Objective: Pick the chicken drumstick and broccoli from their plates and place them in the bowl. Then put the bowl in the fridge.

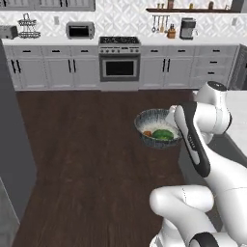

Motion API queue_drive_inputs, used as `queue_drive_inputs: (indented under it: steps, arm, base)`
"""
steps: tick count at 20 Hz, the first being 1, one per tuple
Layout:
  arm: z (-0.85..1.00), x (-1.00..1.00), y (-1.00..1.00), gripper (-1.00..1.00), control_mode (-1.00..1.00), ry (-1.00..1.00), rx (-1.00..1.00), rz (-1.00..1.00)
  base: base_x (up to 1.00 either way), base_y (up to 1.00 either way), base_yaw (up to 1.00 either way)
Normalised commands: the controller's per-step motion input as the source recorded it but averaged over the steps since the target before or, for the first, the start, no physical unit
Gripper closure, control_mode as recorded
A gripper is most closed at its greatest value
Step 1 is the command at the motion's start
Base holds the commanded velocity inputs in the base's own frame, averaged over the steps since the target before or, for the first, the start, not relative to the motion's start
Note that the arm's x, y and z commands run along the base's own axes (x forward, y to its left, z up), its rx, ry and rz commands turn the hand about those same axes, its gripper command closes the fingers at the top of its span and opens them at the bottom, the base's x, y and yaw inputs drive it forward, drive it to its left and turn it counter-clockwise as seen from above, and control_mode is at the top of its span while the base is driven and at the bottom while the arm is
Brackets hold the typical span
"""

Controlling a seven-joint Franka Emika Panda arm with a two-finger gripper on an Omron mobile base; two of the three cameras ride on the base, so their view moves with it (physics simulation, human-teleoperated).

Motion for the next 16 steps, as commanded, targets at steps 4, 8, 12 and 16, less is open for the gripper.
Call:
queue_drive_inputs:
  steps: [4, 8, 12, 16]
  arm:
    - [0.0, 0.0, 0.0, 1.0, 1.0, 0.0, 0.0, 0.0]
    - [0.0, 0.0, 0.0, 1.0, 1.0, 0.0, 0.0, 0.0]
    - [0.0, 0.0, 0.0, 1.0, 1.0, 0.0, 0.0, 0.0]
    - [0.0, 0.0, 0.0, 1.0, 1.0, 0.0, 0.0, 0.0]
  base:
    - [1.0, 1.0, 0.0]
    - [1.0, 0.89, 0.0]
    - [1.0, -0.07, 0.0]
    - [1.0, -0.43, 0.07]
